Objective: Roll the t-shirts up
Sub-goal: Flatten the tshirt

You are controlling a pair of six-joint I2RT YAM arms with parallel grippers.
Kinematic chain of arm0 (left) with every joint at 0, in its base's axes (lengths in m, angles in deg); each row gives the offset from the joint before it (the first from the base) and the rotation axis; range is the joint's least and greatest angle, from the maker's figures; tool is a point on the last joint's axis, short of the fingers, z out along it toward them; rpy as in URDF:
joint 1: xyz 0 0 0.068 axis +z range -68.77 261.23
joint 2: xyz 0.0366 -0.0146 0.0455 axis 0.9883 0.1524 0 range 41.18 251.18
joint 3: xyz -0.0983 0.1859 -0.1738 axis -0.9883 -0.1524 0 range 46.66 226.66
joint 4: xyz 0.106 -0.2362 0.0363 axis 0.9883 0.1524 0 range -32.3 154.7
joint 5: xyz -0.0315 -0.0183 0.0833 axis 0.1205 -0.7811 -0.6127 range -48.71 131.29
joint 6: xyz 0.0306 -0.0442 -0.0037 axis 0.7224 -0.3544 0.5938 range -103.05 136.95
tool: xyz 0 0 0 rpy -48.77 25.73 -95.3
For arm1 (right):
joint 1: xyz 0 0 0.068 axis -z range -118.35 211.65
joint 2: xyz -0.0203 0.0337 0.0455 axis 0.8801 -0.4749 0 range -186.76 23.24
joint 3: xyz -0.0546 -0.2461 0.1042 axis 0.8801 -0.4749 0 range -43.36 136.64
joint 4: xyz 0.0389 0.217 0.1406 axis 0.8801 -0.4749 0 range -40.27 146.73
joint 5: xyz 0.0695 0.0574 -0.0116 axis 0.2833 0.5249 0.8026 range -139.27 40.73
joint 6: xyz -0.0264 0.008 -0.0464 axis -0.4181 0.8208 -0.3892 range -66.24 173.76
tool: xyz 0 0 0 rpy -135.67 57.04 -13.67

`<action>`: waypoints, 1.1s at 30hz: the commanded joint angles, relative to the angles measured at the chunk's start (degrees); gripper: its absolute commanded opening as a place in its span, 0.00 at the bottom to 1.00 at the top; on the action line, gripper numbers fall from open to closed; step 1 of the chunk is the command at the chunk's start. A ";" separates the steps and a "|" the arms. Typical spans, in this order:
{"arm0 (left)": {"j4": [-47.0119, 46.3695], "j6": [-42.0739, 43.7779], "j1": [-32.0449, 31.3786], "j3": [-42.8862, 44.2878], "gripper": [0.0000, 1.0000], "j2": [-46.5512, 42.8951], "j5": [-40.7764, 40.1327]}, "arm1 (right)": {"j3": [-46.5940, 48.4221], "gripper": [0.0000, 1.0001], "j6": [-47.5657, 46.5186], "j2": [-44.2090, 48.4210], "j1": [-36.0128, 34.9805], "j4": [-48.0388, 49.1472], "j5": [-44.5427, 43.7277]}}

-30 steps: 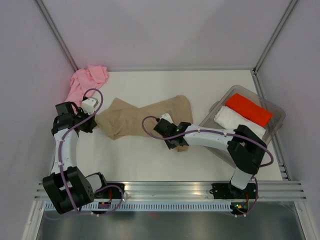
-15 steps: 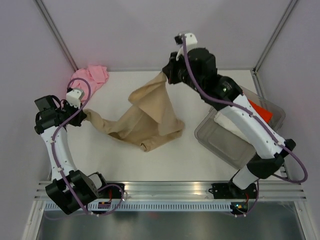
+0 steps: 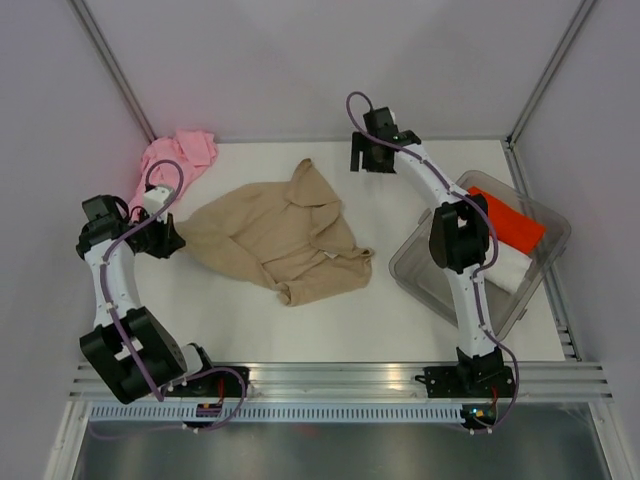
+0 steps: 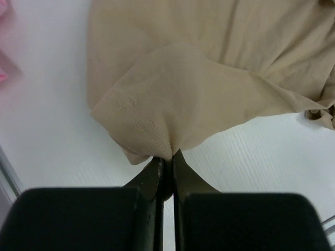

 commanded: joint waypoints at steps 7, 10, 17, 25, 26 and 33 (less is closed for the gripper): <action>-0.80 12.03 0.78 -7.57 0.02 -4.01 -1.92 | -41.12 0.84 -1.25 34.13 -16.44 10.39 -14.93; -0.45 16.50 1.83 -9.32 0.06 -5.33 -5.60 | -51.45 0.74 3.58 38.54 -20.13 13.04 -14.66; 20.89 39.18 2.46 -6.88 0.51 -5.77 -10.02 | -65.87 0.33 10.00 42.16 -25.59 16.73 -13.79; 9.73 24.46 -3.13 -2.12 0.78 -3.14 2.15 | -69.58 0.57 11.50 37.68 -25.68 18.94 -14.75; 6.09 21.03 -5.00 -2.82 0.74 -2.62 -0.58 | -69.31 0.58 12.02 37.07 -25.68 18.32 -15.62; -4.93 7.84 -10.73 -2.13 0.64 9.33 -16.94 | -70.01 0.68 14.66 36.00 -25.42 17.78 -18.00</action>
